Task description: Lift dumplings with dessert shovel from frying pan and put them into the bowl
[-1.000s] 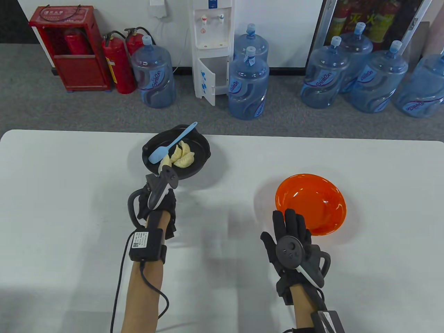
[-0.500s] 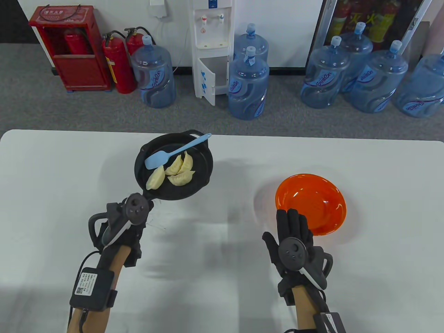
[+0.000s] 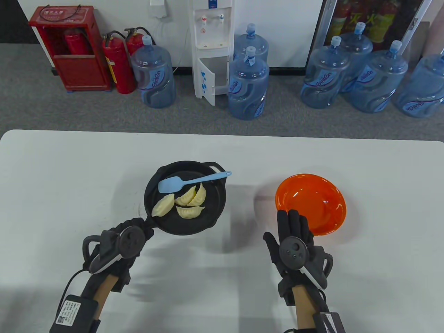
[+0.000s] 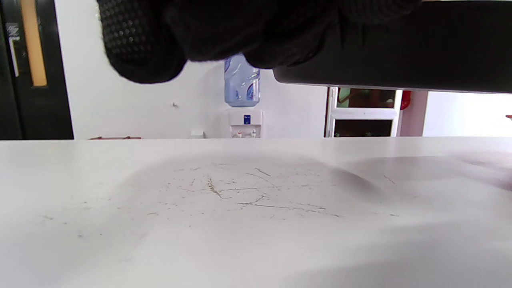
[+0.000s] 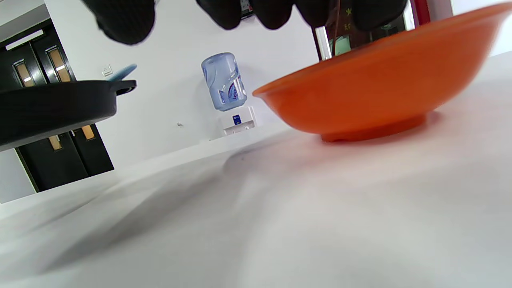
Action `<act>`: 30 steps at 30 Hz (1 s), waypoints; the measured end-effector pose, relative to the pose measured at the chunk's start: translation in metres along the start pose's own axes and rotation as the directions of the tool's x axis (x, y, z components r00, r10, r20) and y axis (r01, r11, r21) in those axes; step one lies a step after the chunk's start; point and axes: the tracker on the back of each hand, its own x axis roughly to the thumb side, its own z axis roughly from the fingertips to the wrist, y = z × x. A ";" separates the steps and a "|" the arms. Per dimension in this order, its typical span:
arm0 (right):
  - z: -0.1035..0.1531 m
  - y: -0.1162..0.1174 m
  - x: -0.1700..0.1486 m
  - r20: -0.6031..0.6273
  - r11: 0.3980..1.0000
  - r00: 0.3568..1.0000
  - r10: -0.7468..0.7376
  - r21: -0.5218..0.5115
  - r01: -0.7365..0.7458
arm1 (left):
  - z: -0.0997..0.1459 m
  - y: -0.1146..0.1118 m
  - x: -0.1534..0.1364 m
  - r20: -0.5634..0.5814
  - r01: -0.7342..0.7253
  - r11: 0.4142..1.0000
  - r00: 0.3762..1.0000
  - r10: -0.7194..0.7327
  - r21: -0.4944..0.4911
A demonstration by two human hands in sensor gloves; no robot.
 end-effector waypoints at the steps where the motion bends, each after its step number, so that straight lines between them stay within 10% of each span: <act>1: 0.000 0.000 0.000 -0.002 1.000 1.000 0.000 0.000 0.000 | 0.001 -0.001 -0.001 0.008 -0.004 1.000 1.000 0.004 0.000; 30: -0.001 -0.003 -0.010 -0.039 1.000 0.999 -0.002 -0.010 0.002 | 0.006 -0.053 0.021 0.373 0.039 0.979 0.927 0.039 -0.199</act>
